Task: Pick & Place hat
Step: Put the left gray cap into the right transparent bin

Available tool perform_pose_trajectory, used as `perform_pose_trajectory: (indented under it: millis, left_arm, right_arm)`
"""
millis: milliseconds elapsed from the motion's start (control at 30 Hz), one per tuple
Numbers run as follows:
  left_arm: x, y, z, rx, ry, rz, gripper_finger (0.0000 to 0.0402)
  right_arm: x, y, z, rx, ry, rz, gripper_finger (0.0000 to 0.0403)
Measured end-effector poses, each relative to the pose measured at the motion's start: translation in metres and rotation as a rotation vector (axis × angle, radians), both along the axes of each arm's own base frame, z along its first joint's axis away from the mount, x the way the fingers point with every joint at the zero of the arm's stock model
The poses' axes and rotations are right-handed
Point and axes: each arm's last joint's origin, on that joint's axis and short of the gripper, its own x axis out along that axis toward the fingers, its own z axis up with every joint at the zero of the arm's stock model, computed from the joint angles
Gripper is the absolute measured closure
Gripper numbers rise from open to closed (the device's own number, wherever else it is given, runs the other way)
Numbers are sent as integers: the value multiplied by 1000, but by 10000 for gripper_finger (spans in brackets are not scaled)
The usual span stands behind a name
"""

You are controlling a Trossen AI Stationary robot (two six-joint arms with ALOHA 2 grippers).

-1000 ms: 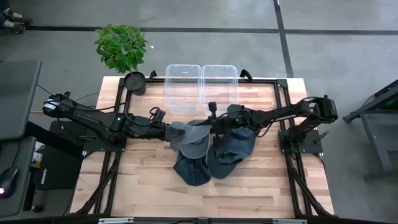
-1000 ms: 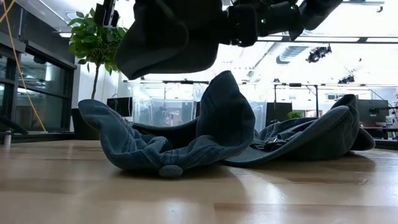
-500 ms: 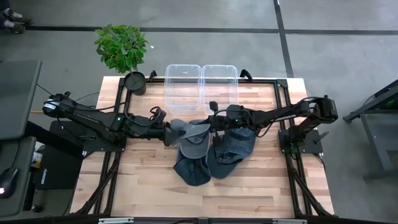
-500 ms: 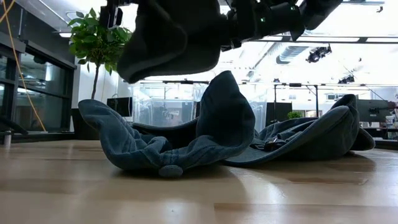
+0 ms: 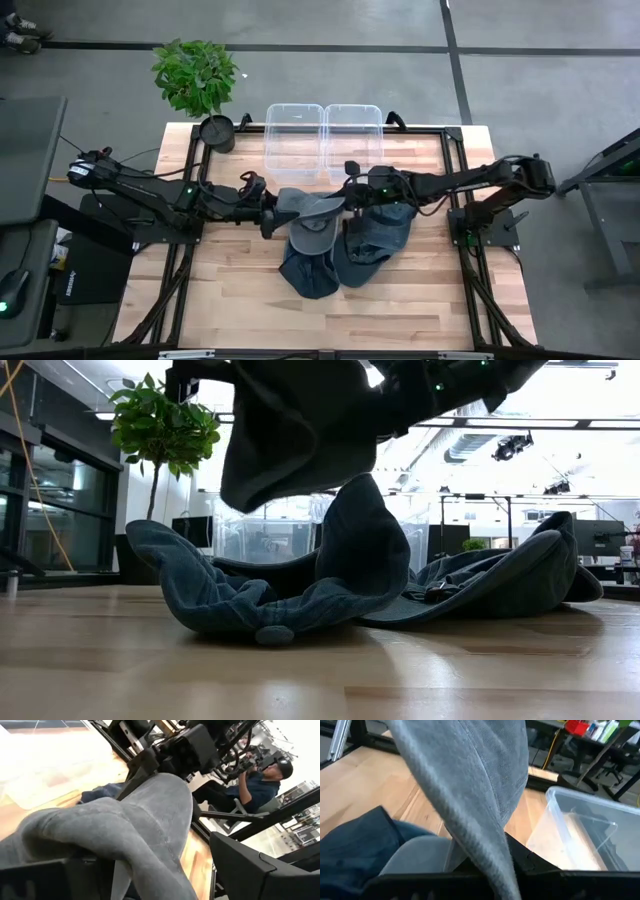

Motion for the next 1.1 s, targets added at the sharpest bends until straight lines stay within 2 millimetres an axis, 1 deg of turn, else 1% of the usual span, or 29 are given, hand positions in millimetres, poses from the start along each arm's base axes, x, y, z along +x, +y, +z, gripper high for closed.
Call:
perform_pose_trajectory:
  millis: [200,267,467,600,700,833,967,1100]
  left_arm:
    - [1,-2,2,-9,-14,-82,147]
    - [1,-3,6,-4,-21,-94,147]
    - [0,-2,29,77,-58,-113,147]
    - [-10,0,47,115,-24,-114,147]
    - [-15,4,55,147,40,-50,147]
    - [-20,9,67,192,63,76,147]
    - [-24,13,67,243,112,193,147]
    - [-26,16,67,277,129,284,147]
  right_arm:
    - [-9,0,1,-21,71,-15,399]
    - [-11,0,2,-22,86,-15,399]
    - [-21,0,7,-21,123,-22,399]
    - [-31,0,15,-2,133,-31,399]
    - [-41,0,23,17,134,-50,399]
    - [-56,-1,35,57,128,-84,399]
    - [-74,-9,49,114,118,-137,399]
    - [-89,-19,73,120,156,-184,399]
